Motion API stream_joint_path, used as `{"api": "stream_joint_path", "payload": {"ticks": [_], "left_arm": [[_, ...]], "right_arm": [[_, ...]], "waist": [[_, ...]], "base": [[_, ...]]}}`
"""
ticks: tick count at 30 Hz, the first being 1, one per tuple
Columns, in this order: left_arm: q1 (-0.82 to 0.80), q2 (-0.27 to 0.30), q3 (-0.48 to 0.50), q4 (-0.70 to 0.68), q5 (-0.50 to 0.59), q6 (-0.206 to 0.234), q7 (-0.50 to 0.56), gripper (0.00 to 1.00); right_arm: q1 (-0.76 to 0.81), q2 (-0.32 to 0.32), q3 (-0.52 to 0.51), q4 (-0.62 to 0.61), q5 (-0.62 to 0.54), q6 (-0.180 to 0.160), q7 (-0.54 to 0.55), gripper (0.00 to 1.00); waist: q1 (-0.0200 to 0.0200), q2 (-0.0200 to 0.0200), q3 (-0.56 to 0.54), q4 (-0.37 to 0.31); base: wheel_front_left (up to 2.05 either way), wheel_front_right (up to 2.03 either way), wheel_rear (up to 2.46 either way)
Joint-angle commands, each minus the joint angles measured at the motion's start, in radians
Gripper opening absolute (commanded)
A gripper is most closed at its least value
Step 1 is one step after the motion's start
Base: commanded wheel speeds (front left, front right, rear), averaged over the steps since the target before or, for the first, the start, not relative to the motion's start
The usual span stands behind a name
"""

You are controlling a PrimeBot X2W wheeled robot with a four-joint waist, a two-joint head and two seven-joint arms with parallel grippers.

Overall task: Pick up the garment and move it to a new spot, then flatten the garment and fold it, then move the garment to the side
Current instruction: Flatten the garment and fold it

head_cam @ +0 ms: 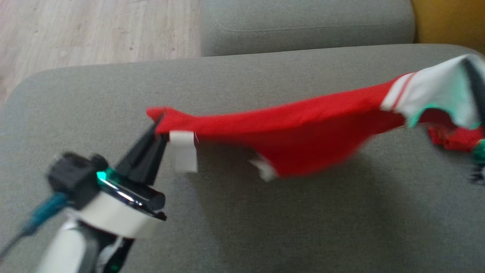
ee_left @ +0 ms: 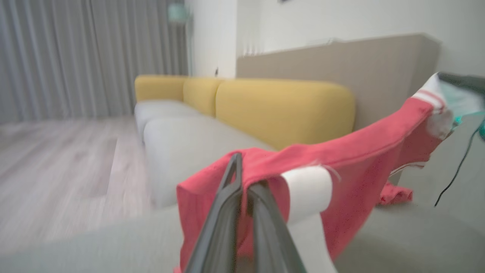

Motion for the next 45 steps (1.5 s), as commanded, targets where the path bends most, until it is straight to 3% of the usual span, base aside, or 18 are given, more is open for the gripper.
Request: {"api": "stream_joint_path", "payload": {"ticks": [1,5,8,13,18,21,25,26,31,34,38,45], "left_arm": [[-0.065,0.037,0.048,-0.072,-0.009,-0.005,0.026,0.0],[-0.179,0.068,0.08,-0.274,-0.072,0.0,0.146,0.0],[-0.311,0.076,0.1,-0.311,-0.112,0.011,0.229,0.0],[-0.517,0.064,0.086,-0.188,-0.151,0.027,0.336,0.0],[-0.712,0.053,0.044,0.028,-0.122,0.019,0.367,0.0],[-0.845,0.048,0.026,0.182,-0.058,0.013,0.319,0.0],[-1.059,0.017,0.016,0.428,0.054,0.014,0.15,0.0],[-1.059,0.017,0.016,0.428,0.054,0.014,0.15,0.0],[-1.238,-0.022,-0.028,0.693,0.172,0.018,-0.099,0.0],[-1.259,-0.029,-0.079,0.818,0.212,0.009,-0.206,0.0],[-1.191,-0.022,-0.132,0.923,0.198,-0.001,-0.302,0.0],[-0.825,0.029,-0.207,0.935,0.107,-0.005,-0.428,0.0]], "right_arm": [[-0.067,-0.001,0.002,-0.057,0.009,-0.001,0.026,0.0],[-0.2,0.0,-0.077,-0.147,-0.014,-0.001,0.151,0.0],[-0.333,0.0,-0.112,-0.146,-0.036,-0.001,0.241,0.0],[-0.543,0.003,-0.148,-0.036,-0.096,-0.001,0.353,0.0],[-0.706,0.006,-0.098,0.151,-0.191,-0.001,0.38,0.0],[-0.819,0.007,-0.042,0.306,-0.273,-0.001,0.302,0.0],[-1.019,0.007,0.003,0.521,-0.364,-0.001,0.111,0.0],[-1.019,0.007,0.003,0.521,-0.364,-0.001,0.111,0.0],[-1.209,0.007,0.037,0.75,-0.39,-0.001,-0.103,0.0],[-1.214,0.007,0.068,0.827,-0.379,-0.001,-0.166,0.0],[-1.095,0.007,0.114,0.846,-0.363,-0.001,-0.2,0.0],[-0.614,0.007,0.199,0.708,-0.251,-0.001,-0.202,0.0]], "waist": [[0.0002,0.0,0.002,-0.006],[0.0002,0.0,0.017,-0.018],[0.0002,0.0,0.034,-0.025],[0.0002,0.0,0.105,-0.027],[0.0002,0.0,0.245,-0.02],[0.0002,0.0,0.333,-0.01],[0.0002,0.0,0.429,0.0],[0.0002,0.0,0.429,0.0],[0.0002,0.0,0.482,0.01],[0.0002,0.0,0.482,0.01],[0.0002,0.0,0.458,0.005],[0.0002,0.0,0.341,-0.009]], "base": [[0.0,0.0,0.0],[0.0,0.0,0.0],[0.0,0.0,0.0],[0.0,0.0,0.0],[0.0,0.0,0.0],[0.0,0.0,0.0],[0.0,0.0,0.0],[0.0,0.0,0.0],[0.0,0.0,0.0],[0.0,0.0,0.0],[0.0,0.0,0.0],[0.0,0.0,0.0]]}}
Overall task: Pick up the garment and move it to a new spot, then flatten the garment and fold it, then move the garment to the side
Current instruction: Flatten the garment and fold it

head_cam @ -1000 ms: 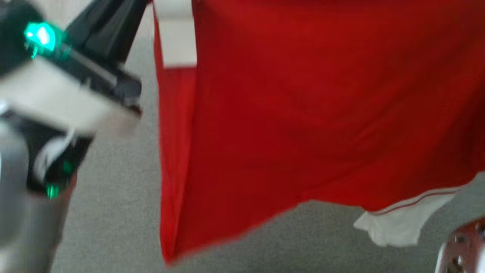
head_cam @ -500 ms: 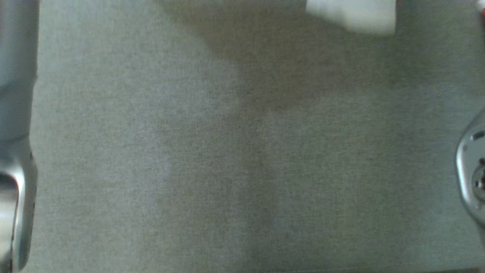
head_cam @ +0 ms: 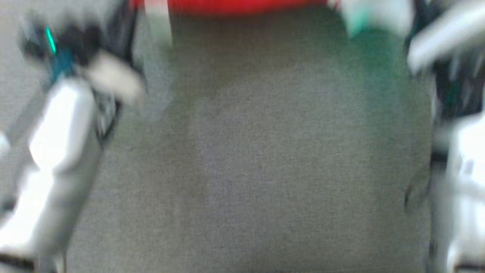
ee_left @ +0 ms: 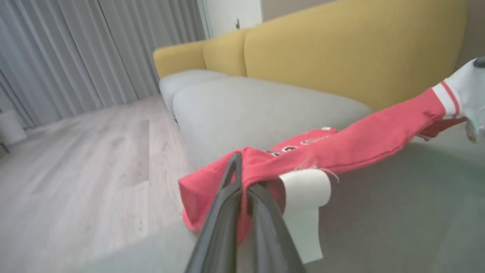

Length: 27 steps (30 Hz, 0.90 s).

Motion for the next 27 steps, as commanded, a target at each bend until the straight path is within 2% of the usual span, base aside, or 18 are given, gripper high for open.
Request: {"api": "stream_joint_path", "payload": {"ticks": [1,3,6,13,16,19,23,27], "left_arm": [[0.042,0.057,0.019,-0.043,-0.015,-0.005,-0.012,0.0],[0.158,0.076,0.004,-0.084,-0.029,-0.002,-0.019,0.0],[0.335,0.106,-0.015,-0.184,-0.035,0.032,-0.012,0.0],[0.774,0.206,-0.059,-0.543,-0.042,0.19,0.109,0.0],[0.935,0.227,-0.08,-0.678,-0.059,0.255,0.159,0.0],[1.013,0.225,-0.087,-0.77,-0.09,0.288,0.196,0.0],[0.986,0.238,-0.075,-0.82,-0.122,0.273,0.242,0.0],[0.923,0.258,-0.054,-0.838,-0.153,0.249,0.307,0.0]], "right_arm": [[0.059,0.012,0.02,-0.075,0.012,-0.001,0.003,0.0],[0.206,0.002,0.037,-0.141,0.013,-0.001,0.001,0.0],[0.418,-0.001,0.036,-0.235,0.016,-0.001,0.001,0.0],[0.862,0.009,-0.015,-0.455,-0.009,-0.001,0.011,0.0],[1.0,0.011,-0.034,-0.523,-0.015,-0.001,0.027,0.0],[1.066,0.012,-0.049,-0.561,-0.027,-0.001,0.064,0.0],[1.023,0.009,-0.049,-0.599,-0.078,-0.001,0.159,0.0],[0.936,-0.023,-0.031,-0.624,-0.096,-0.001,0.272,0.0]], "waist": [[0.0003,0.0,-0.056,-0.006],[0.0003,0.0,-0.092,-0.01],[0.0003,0.0,-0.141,-0.01],[0.0003,0.0,-0.197,-0.002],[0.0003,0.0,-0.195,0.005],[0.0003,0.0,-0.19,0.011],[0.0003,0.0,-0.189,0.016],[0.0003,0.0,-0.182,0.017]], "base": [[0.0,0.0,0.0],[0.0,0.0,0.0],[0.0,0.0,0.0],[0.0,0.0,0.0],[0.0,0.0,0.0],[0.0,0.0,0.0],[0.0,0.0,0.0],[0.0,0.0,0.0]]}}
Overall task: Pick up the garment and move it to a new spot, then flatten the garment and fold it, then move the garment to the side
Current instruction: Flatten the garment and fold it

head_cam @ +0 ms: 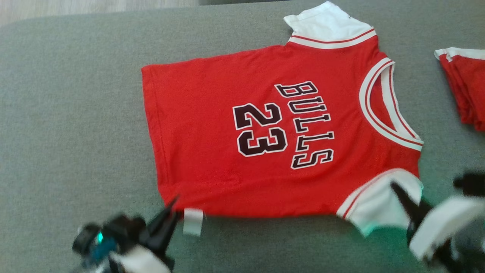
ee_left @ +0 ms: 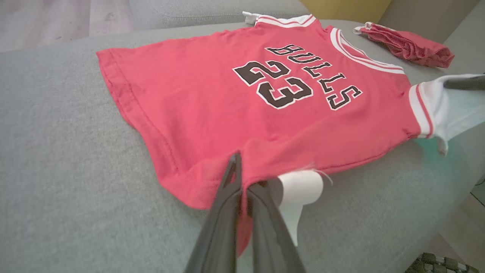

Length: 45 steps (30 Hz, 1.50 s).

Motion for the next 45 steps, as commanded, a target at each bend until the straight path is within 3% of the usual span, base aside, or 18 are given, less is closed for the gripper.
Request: {"api": "stream_joint_path", "payload": {"ticks": [1,6,10,11,12,13,14,15,16,17,18,19,25,33,45], "left_arm": [[-0.069,0.036,0.047,-0.035,-0.016,-0.017,0.025,0.0],[-0.205,0.036,0.061,-0.029,-0.116,-0.084,0.17,0.0],[-0.316,0.022,0.071,0.028,-0.173,-0.124,0.249,0.0],[-0.367,0.01,0.065,0.066,-0.183,-0.141,0.276,0.0],[-0.388,0.0,0.062,0.088,-0.188,-0.147,0.287,0.0],[-0.404,-0.013,0.06,0.11,-0.2,-0.15,0.296,0.0],[-0.419,-0.03,0.065,0.133,-0.212,-0.146,0.298,0.15],[-0.433,-0.04,0.067,0.154,-0.216,-0.144,0.3,0.22],[-0.446,-0.041,0.063,0.174,-0.21,-0.146,0.303,0.23],[-0.454,-0.042,0.065,0.192,-0.203,-0.141,0.301,0.35],[-0.457,-0.044,0.068,0.204,-0.2,-0.136,0.295,0.6],[-0.456,-0.045,0.07,0.211,-0.2,-0.135,0.288,1.0],[-0.36,-0.013,0.11,0.158,-0.221,-0.097,0.239,1.0],[-0.232,-0.005,0.124,0.012,-0.245,-0.034,0.22,1.0],[-0.286,-0.044,0.087,0.1,-0.235,-0.045,0.232,1.0]], "right_arm": [[-0.082,-0.039,0.022,-0.047,-0.002,-0.001,0.042,0.0],[-0.262,-0.123,0.045,-0.023,0.0,-0.001,0.222,0.0],[-0.409,-0.152,0.049,0.028,-0.01,-0.001,0.291,0.0],[-0.47,-0.17,0.067,0.063,-0.027,-0.001,0.303,0.07],[-0.498,-0.174,0.073,0.083,-0.035,-0.001,0.3,0.35],[-0.524,-0.179,0.083,0.1,-0.044,-0.001,0.29,0.79],[-0.545,-0.182,0.089,0.12,-0.053,-0.001,0.276,1.0],[-0.564,-0.178,0.089,0.14,-0.059,-0.001,0.259,1.0],[-0.582,-0.173,0.089,0.158,-0.067,-0.001,0.237,1.0],[-0.597,-0.167,0.085,0.176,-0.076,-0.001,0.208,1.0],[-0.608,-0.159,0.079,0.193,-0.083,-0.001,0.182,1.0],[-0.613,-0.155,0.082,0.206,-0.087,-0.001,0.161,1.0],[-0.539,-0.174,0.096,0.192,-0.071,-0.001,0.065,1.0],[-0.405,-0.28,0.07,0.157,-0.151,-0.001,0.016,1.0],[-0.462,-0.303,0.134,0.248,-0.185,-0.001,0.035,1.0]], "waist": [[0.0,-0.0001,0.005,0.002],[0.0,-0.0001,0.037,0.016],[0.0,-0.0001,0.073,0.027],[0.0,-0.0001,0.09,0.031],[0.0,-0.0001,0.095,0.032],[0.0,-0.0001,0.101,0.034],[0.0,-0.0001,0.106,0.035],[0.0,-0.0001,0.111,0.035],[0.0,-0.0001,0.114,0.034],[0.0,-0.0001,0.116,0.032],[0.0,-0.0001,0.117,0.03],[0.0,-0.0001,0.117,0.028],[0.0,-0.0001,0.094,0.01],[0.0,-0.0001,0.125,0.007],[0.0,-0.0001,0.186,0.017]], "base": [[0.0,0.0,0.0],[0.0,0.0,0.0],[0.0,0.0,0.0],[0.0,0.0,0.0],[0.0,0.0,0.0],[0.0,0.0,0.0],[0.0,0.0,0.0],[0.0,0.0,0.0],[0.0,0.0,0.0],[0.0,0.0,0.0],[0.0,0.0,0.0],[0.0,0.0,0.0],[0.0,0.0,0.0],[0.0,0.0,0.0],[0.0,0.0,0.0]]}}
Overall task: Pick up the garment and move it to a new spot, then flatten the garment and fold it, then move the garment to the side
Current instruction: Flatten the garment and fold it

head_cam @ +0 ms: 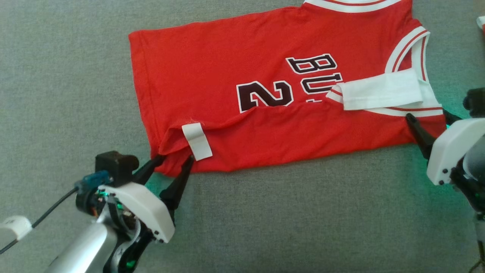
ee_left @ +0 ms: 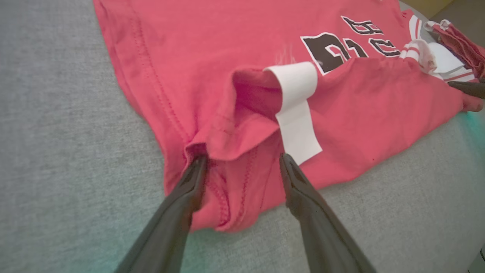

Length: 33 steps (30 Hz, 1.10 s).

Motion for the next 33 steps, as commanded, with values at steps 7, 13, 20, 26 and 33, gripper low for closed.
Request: {"api": "stream_joint_path", "payload": {"ticks": [7,13,20,26,33], "left_arm": [[-0.009,0.033,0.01,0.019,0.017,-0.005,0.019,0.92],[0.017,0.066,0.014,0.016,0.029,0.012,0.022,0.96],[0.019,0.089,0.004,0.024,0.046,0.023,0.043,0.96],[0.008,0.087,-0.019,0.045,0.049,0.011,0.065,0.0],[0.005,0.085,-0.025,0.065,0.037,-0.012,0.056,0.0]], "right_arm": [[0.032,-0.063,0.048,-0.016,0.054,-0.001,0.07,1.0],[0.048,-0.076,0.048,-0.025,0.078,-0.001,0.089,1.0],[0.06,-0.079,0.048,-0.029,0.095,-0.001,0.11,1.0],[0.067,-0.072,0.061,-0.026,0.13,-0.001,0.147,0.17],[0.072,-0.066,0.058,-0.033,0.176,-0.001,0.154,0.0]], "waist": [[-0.0001,0.0,-0.006,-0.001],[-0.0001,0.0,-0.008,-0.004],[-0.0001,0.0,-0.001,0.0],[-0.0001,0.0,0.008,0.002],[-0.0001,0.0,-0.02,0.001]], "base": [[0.0,0.0,0.0],[0.0,0.0,0.0],[0.0,0.0,0.0],[0.0,0.0,0.0],[0.0,0.0,0.0]]}}
